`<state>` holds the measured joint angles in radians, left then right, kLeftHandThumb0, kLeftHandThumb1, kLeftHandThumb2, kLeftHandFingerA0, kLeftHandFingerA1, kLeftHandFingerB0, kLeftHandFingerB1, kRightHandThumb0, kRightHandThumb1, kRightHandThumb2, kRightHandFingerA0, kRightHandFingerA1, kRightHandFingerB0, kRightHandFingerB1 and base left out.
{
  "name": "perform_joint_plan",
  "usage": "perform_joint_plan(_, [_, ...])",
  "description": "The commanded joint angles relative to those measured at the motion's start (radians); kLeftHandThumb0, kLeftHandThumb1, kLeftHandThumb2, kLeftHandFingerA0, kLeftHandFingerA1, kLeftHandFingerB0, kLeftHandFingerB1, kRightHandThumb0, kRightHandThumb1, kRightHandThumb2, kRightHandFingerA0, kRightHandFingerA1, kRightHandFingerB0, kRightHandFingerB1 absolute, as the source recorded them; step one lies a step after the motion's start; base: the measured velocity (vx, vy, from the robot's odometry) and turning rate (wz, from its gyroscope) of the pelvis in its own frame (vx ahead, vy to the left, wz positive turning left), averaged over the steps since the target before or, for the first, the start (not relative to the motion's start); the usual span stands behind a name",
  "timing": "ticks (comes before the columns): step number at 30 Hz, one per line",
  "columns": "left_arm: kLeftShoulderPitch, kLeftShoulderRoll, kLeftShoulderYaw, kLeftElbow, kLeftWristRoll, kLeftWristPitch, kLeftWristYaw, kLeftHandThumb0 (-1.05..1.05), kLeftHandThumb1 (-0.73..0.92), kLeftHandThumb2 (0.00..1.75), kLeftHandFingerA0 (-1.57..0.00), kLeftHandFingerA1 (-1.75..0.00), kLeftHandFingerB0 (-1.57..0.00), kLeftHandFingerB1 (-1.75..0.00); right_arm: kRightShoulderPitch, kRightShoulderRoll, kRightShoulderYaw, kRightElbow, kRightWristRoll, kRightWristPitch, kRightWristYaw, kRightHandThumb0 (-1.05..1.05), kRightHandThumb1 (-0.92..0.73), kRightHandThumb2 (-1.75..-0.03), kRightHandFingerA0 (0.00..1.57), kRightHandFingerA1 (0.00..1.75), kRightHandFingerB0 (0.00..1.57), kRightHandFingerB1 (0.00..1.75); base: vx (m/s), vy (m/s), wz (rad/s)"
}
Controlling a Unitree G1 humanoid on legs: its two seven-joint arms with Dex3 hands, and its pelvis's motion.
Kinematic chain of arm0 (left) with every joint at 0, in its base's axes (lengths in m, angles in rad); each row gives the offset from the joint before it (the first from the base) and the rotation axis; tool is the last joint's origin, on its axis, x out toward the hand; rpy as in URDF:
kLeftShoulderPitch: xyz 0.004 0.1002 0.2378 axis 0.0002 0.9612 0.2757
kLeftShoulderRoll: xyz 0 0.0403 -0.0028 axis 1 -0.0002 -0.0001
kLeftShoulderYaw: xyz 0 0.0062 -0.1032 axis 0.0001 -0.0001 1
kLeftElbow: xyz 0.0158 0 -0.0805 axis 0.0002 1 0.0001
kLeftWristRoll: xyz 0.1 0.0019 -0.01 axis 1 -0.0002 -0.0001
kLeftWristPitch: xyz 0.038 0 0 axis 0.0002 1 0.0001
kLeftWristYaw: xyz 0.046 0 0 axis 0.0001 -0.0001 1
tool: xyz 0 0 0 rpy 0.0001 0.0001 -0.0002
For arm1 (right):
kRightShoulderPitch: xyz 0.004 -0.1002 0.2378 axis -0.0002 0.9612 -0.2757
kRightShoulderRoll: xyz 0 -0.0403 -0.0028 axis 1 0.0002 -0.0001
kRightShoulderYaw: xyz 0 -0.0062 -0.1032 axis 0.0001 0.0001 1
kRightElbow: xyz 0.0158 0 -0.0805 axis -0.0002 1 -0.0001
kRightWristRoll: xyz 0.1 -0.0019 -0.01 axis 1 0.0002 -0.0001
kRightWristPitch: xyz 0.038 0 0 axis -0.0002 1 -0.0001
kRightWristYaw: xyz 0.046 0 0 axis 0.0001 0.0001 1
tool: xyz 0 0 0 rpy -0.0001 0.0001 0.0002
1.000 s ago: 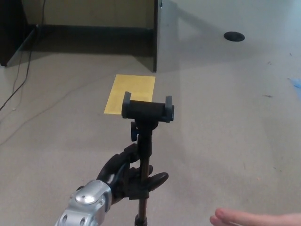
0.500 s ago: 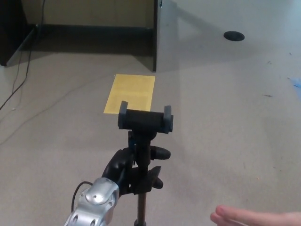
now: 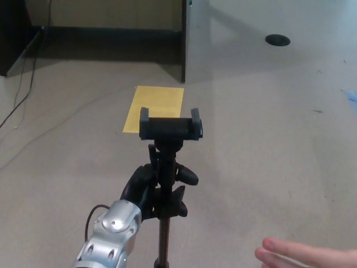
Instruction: There is a tripod standing in front of the robot and the robot extends its left arm to grab it. It lifts the tripod and passes it to a person.
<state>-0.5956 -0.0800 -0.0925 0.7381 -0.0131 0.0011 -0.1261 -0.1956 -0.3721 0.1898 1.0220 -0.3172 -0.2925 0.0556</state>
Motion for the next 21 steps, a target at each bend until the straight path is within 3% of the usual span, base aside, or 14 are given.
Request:
perform_joint_plan(1, [-0.025,0.014,0.000,-0.116,-0.007,-0.069,-0.052,-0.09,0.70,0.95,-1.01,-1.45,-0.83,-1.25,0.019,-0.021,0.004,0.003,-0.003,0.006,0.016,-0.41,-0.69,-0.61,0.69,0.43,0.49,0.37,0.00,0.000,0.00])
perform_joint_plan(11, [-0.040,-0.020,-0.059,-0.446,-0.029,0.060,-0.116,-0.08,0.70,0.92,-1.00,-1.47,-0.82,-1.27,0.067,-0.022,0.016,0.024,-0.013,-0.008,0.008,-0.42,-0.69,-0.61,0.68,0.43,0.51,0.38,0.00,0.000,0.00])
perform_joint_plan(18, [-0.129,-0.047,-0.108,-0.513,-0.008,0.137,-0.125,-0.14,0.68,0.91,-1.07,-1.36,-0.88,-1.20,0.062,-0.013,0.020,0.033,-0.008,0.011,0.012,-0.41,-0.69,-0.61,0.69,0.43,0.51,0.37,0.00,0.000,0.00])
perform_joint_plan(21, [-0.203,-0.083,-0.136,-0.517,-0.002,0.165,-0.124,-0.13,0.70,0.87,-0.98,-1.41,-0.87,-1.19,0.063,-0.012,0.021,0.032,-0.008,0.011,0.009,-0.41,-0.69,-0.61,0.69,0.43,0.52,0.38,0.00,0.000,0.00])
